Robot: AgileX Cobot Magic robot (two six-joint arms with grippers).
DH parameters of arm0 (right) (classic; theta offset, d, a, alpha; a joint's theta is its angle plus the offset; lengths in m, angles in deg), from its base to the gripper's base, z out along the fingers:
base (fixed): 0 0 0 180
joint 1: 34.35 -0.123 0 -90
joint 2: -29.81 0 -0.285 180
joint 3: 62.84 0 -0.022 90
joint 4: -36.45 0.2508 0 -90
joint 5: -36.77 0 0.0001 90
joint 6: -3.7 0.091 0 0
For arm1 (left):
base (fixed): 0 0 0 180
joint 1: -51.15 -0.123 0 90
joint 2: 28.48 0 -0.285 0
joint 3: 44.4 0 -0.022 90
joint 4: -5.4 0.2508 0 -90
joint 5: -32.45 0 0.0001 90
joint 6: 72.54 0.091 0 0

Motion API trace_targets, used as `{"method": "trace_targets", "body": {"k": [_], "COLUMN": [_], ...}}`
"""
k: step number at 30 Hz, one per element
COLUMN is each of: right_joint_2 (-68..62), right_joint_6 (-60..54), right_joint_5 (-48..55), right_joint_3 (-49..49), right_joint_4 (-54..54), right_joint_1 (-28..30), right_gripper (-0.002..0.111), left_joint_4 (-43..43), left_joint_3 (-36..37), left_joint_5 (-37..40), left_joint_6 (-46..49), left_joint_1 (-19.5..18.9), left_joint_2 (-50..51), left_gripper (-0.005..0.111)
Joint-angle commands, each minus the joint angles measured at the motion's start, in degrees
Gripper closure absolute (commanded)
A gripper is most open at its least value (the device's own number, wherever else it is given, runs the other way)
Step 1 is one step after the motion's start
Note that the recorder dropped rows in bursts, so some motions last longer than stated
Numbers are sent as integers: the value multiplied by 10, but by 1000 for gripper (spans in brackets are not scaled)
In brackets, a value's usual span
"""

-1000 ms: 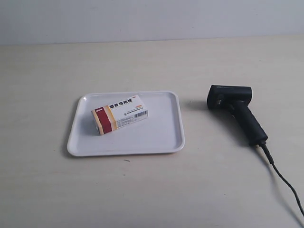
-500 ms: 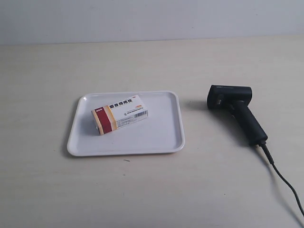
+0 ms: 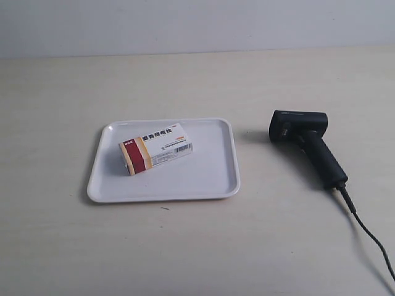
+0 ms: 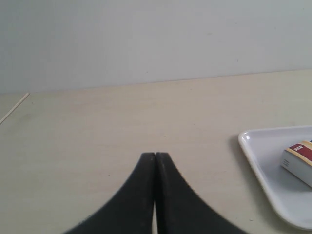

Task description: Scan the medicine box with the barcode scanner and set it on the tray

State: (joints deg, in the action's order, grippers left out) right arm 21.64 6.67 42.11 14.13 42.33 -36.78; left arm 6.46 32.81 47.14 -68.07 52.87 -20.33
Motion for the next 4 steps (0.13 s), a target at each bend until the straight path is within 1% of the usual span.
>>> {"method": "trace_targets", "body": {"k": [1,4], "right_joint_2": [4,4], "right_joint_6": [1,1], "right_joint_5": [1,1], "right_joint_3": [2,2], "right_joint_4": [-2,-2], "right_joint_1": [4,4], "right_gripper": [108,108], "left_joint_4": [-3,-3], "left_joint_3": [0,0], "left_joint_5": [-1,-1], "left_joint_6": [-4,-4], "left_joint_1": [-2,-2], "left_joint_2": [-4,-4], "left_gripper": [105,105]}}
